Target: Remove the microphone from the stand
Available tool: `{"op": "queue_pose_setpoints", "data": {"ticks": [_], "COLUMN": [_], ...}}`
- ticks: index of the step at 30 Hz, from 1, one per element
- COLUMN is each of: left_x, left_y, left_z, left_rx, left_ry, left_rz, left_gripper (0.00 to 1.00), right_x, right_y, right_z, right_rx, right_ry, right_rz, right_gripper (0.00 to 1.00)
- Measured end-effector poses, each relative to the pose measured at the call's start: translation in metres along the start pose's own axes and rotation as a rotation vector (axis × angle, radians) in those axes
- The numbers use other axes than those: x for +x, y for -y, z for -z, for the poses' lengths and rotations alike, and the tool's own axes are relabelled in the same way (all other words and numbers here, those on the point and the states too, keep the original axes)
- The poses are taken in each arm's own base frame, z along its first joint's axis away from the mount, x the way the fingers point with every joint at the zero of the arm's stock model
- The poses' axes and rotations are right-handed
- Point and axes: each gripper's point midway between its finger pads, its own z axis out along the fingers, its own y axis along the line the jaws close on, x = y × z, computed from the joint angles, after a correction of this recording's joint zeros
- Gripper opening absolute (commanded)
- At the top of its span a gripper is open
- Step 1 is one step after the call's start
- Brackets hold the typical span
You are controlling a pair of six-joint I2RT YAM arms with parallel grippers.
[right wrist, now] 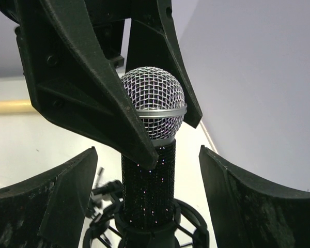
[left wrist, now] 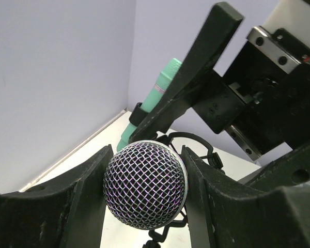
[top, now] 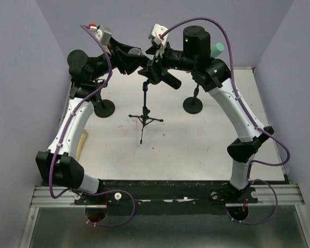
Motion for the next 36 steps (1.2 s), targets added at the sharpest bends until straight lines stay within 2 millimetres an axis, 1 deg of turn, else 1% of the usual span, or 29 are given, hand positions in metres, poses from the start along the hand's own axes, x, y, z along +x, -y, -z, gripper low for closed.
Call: {"op": "queue_pose_setpoints", "data": {"ticks": [4,11,15,19,21,23,28,34,36], "left_x": [0.008,0.008,0.01,0.01,0.006,-0.002,-0.036,-0.058,-0.071], "left_y": [-0.01,-0.012,-0.013,-0.011,-0.011,-0.013,-0.01,-0.005,-0.003], "left_z": [-0.003,-0.003,-0.002,0.006,0.014,0.024,0.056,0.093,0.107], "left_rx": [-0.017,-0.026,-0.031,-0.045,-0.062,-0.083,-0.147,-0.224,-0.26], "left_ry": [-0.008,-0.003,-0.001,0.004,0.011,0.026,0.085,0.124,0.144], "left_rz": [0.013,0.012,0.013,0.009,0.004,-0.008,-0.068,-0.103,-0.125], "left_gripper": [0.0,0.0,0.0,0.0,0.0,0.0,0.0,0.0,0.0], "right_x": [0.016,0.048,0.053,0.056,0.058,0.06,0.063,0.062,0.063], "right_y": [-0.001,-0.008,-0.002,-0.001,-0.002,0.0,0.003,0.002,0.004], "right_z": [0.0,0.0,0.003,0.002,0.001,0.001,0.0,-0.001,0.0], "right_rx": [0.032,0.049,0.086,0.111,0.119,0.128,0.14,0.14,0.149], "right_ry": [-0.087,-0.226,-0.255,-0.276,-0.286,-0.293,-0.305,-0.306,-0.312], "right_rz": [0.056,0.095,0.105,0.111,0.115,0.123,0.147,0.164,0.164], "right_gripper": [0.82,0.78,0.77,0.77,0.76,0.76,0.74,0.74,0.75]}}
